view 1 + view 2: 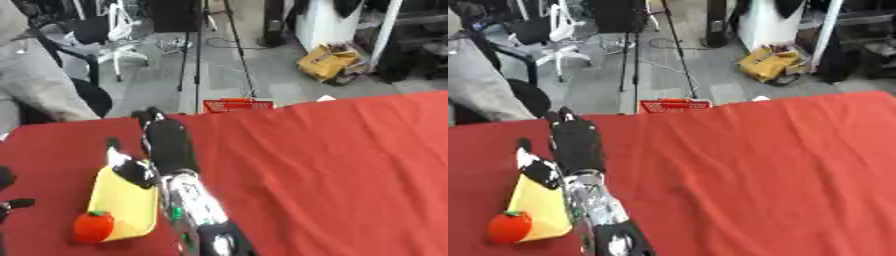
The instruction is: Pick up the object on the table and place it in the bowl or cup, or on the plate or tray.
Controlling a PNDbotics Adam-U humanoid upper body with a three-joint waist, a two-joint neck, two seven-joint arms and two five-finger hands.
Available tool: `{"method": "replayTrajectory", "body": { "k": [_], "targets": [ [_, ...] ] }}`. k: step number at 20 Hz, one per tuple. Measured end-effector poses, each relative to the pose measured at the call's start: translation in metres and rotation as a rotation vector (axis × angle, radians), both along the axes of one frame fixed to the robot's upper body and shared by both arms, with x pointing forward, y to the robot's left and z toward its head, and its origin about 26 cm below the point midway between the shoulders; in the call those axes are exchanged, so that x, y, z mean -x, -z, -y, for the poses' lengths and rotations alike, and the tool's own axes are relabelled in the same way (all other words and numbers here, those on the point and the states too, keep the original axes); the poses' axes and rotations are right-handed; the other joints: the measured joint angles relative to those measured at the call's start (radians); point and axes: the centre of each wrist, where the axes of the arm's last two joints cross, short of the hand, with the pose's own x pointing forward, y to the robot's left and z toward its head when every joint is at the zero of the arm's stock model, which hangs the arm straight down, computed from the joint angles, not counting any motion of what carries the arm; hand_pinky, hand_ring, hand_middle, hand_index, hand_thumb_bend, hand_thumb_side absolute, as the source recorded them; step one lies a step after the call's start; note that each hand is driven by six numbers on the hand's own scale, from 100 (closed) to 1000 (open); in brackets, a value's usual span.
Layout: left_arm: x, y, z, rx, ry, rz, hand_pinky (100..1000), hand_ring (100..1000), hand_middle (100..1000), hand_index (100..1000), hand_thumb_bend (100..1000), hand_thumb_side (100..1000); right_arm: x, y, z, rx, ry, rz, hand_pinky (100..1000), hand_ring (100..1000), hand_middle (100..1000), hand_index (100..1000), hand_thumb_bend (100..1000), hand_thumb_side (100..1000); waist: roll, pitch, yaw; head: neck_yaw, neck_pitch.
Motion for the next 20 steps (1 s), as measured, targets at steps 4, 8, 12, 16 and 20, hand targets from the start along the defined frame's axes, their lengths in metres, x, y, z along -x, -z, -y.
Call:
{"method": "replayTrajectory", "body": {
  "k": [4, 8, 12, 16, 20],
  "targets": [
    [0.001, 0.001, -0.002, 0.003, -0.016, -0.001, 523, 814, 773, 723, 651, 870, -0.009, -0.019, 0.052, -0.127, -0.043, 0.111, 707, 719, 797, 850, 368, 701, 0.0, -0.001, -0.03, 0.019, 0.006],
    [0.001, 0.002, -0.004, 0.003, -0.026, 0.003, 523, 818, 778, 733, 651, 869, -0.008, -0.016, 0.113, -0.23, -0.036, 0.087, 767, 767, 846, 874, 428, 711, 0.0, -0.001, -0.059, 0.038, 0.009],
    [0.002, 0.003, -0.006, 0.002, -0.041, -0.002, 523, 823, 783, 739, 649, 869, -0.003, -0.014, 0.153, -0.285, 0.004, 0.053, 757, 758, 837, 869, 389, 678, 0.0, -0.001, -0.074, 0.044, 0.01],
    [0.002, 0.003, -0.006, 0.001, -0.043, -0.002, 523, 830, 788, 743, 646, 868, 0.0, -0.017, 0.173, -0.323, 0.046, 0.042, 743, 748, 825, 862, 333, 656, 0.0, -0.001, -0.089, 0.037, 0.009],
    [0.003, 0.003, -0.006, 0.0, -0.045, -0.001, 523, 830, 789, 743, 645, 869, 0.005, -0.02, 0.183, -0.347, 0.078, 0.055, 741, 746, 822, 863, 326, 658, 0.0, -0.004, -0.091, 0.008, 0.006]
  ]
}}
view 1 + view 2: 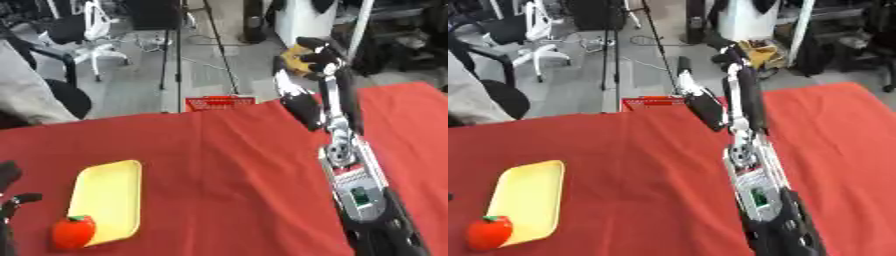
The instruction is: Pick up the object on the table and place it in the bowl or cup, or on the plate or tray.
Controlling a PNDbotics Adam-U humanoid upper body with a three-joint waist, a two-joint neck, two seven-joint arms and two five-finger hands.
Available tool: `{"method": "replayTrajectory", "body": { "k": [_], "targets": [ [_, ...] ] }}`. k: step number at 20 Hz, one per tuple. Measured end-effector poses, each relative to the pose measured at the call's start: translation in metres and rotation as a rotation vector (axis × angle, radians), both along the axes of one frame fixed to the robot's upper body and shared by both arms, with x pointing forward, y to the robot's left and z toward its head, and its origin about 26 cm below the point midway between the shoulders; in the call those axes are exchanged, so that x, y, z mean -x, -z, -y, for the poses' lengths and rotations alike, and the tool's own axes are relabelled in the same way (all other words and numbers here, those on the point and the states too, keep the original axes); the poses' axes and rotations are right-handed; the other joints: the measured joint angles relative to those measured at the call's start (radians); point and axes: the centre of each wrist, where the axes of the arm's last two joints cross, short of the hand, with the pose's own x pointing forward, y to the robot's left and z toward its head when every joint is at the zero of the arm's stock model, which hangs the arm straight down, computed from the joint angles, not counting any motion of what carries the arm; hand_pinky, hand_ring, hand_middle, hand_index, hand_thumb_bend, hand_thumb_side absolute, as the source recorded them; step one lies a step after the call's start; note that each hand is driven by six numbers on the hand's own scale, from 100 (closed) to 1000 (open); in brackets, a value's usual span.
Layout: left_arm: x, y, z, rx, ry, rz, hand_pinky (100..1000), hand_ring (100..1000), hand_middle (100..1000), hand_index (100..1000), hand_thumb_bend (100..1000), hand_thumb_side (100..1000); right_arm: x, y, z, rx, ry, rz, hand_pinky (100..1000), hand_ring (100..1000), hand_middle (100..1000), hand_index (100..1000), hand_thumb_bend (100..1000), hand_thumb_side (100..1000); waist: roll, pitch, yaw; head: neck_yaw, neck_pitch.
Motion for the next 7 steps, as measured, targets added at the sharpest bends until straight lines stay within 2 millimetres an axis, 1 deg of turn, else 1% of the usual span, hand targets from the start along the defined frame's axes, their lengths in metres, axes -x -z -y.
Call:
{"method": "replayTrajectory", "body": {
  "k": [2, 4, 5, 7],
  "targets": [
    [0.0, 0.0, 0.0, -0.001, -0.001, 0.0, 523, 822, 785, 742, 646, 871, 0.001, -0.002, 0.002, 0.002, 0.007, 0.003, 735, 737, 818, 863, 323, 654, 0.0, -0.001, -0.002, -0.02, -0.007],
    [0.0, 0.0, 0.0, -0.003, -0.002, 0.0, 522, 815, 780, 739, 646, 871, 0.001, -0.003, 0.005, 0.003, 0.015, -0.002, 729, 724, 814, 863, 329, 649, 0.0, -0.003, -0.001, -0.049, -0.015],
    [0.0, 0.0, 0.0, -0.005, -0.003, -0.001, 522, 812, 775, 734, 647, 872, -0.001, -0.004, 0.005, 0.004, 0.018, -0.011, 717, 702, 804, 862, 337, 634, 0.0, -0.006, 0.0, -0.066, -0.019],
    [0.0, 0.001, -0.001, -0.01, -0.004, -0.004, 522, 811, 775, 734, 646, 871, -0.014, -0.011, 0.0, 0.011, 0.022, -0.052, 713, 697, 804, 864, 336, 626, 0.0, -0.012, 0.0, -0.096, -0.028]
  ]
}}
